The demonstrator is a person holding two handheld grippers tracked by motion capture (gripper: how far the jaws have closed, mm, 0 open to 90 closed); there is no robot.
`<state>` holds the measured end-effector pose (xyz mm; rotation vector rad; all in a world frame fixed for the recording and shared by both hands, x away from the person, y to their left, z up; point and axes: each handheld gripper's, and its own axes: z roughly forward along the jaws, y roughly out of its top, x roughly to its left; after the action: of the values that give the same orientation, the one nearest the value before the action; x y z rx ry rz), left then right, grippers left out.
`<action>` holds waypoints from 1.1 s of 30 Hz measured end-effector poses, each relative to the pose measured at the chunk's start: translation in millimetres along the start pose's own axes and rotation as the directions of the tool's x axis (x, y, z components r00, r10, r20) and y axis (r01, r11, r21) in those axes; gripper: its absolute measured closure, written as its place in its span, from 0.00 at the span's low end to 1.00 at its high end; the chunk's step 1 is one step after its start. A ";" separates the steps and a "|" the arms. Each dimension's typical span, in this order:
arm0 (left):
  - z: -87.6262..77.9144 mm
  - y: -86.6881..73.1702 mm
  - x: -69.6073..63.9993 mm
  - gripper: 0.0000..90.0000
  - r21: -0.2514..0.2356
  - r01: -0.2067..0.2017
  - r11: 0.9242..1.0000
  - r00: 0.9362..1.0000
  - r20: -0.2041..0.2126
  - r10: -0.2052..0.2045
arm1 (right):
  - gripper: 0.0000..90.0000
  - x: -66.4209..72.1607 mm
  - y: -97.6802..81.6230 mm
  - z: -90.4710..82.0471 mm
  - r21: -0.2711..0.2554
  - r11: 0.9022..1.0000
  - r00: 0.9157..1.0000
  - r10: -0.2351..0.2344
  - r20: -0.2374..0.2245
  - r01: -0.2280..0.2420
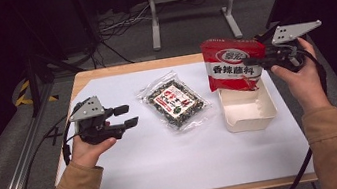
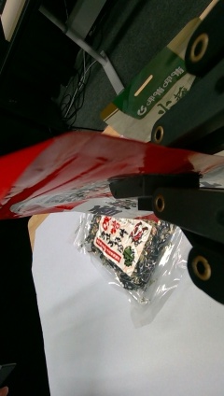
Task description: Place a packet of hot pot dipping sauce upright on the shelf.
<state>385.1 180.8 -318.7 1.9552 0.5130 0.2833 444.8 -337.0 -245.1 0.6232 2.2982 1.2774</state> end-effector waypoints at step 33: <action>-2.5 -9.2 6.9 0.47 0.010 0.031 0.999 0.998 -0.048 -0.031 | 0.99 -44.1 -26.5 25.0 0.082 0.996 0.999 0.027 0.033 -0.030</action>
<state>388.1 189.3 -326.1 1.9530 0.5763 0.3086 489.9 -358.1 -273.2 0.7017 2.3338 1.1817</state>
